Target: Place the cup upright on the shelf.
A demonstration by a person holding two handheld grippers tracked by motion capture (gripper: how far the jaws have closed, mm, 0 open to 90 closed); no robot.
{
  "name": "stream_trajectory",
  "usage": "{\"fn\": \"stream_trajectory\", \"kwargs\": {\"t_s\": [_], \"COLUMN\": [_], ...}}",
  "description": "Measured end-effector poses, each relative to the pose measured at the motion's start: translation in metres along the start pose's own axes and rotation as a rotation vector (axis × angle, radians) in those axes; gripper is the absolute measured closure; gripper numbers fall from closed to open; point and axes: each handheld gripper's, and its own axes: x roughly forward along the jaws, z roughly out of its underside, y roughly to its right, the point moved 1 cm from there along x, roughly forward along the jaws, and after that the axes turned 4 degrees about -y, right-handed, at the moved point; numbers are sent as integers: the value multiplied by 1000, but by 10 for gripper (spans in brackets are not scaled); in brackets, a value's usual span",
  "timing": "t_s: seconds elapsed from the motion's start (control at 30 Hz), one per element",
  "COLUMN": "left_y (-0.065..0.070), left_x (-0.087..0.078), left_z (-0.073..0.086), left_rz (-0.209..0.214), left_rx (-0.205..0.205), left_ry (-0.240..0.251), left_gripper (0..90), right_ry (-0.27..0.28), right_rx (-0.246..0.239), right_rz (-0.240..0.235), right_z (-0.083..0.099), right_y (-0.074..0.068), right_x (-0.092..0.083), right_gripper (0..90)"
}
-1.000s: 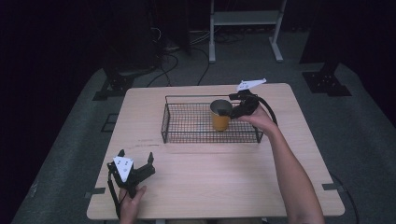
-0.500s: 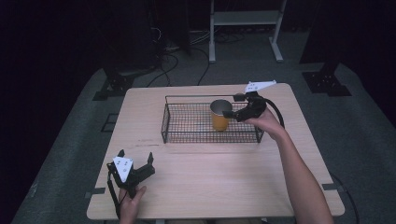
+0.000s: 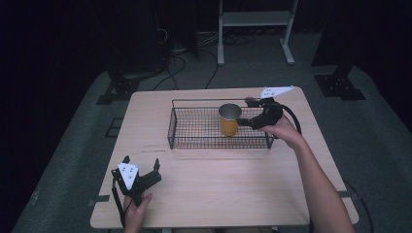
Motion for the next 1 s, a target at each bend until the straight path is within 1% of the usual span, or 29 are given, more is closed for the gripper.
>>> {"fn": "stream_trajectory", "kwargs": {"t_s": [0.13,0.17,0.37,0.4,0.7,0.77,0.8,1.0], "left_y": [0,0,0,0,1,1,0,0], "left_x": [0,0,0,0,0,0,0,0], "left_z": [0,0,0,0,0,0,0,0], "left_rz": [1,1,1,0,0,0,0,0], "left_rx": [2,2,2,3,4,5,5,4], "left_ry": [0,0,-1,0,-1,-1,-1,-1], "left_gripper": [0,0,0,0,0,0,0,0], "right_ry": [-17,-5,-5,-12,0,-10,0,0], "right_rx": [7,7,19,23,23,22,20,25], "right_rz": [-3,-1,-10,-15,-12,-13,-11,-20], "right_z": [6,7,16,17,27,29,30,39], "right_y": [1,0,0,-1,-4,-5,-5,-9], "right_x": [-4,-5,-10,-11,-21,-22,-24,-28], "right_gripper": [0,0,0,0,0,0,0,0]}}
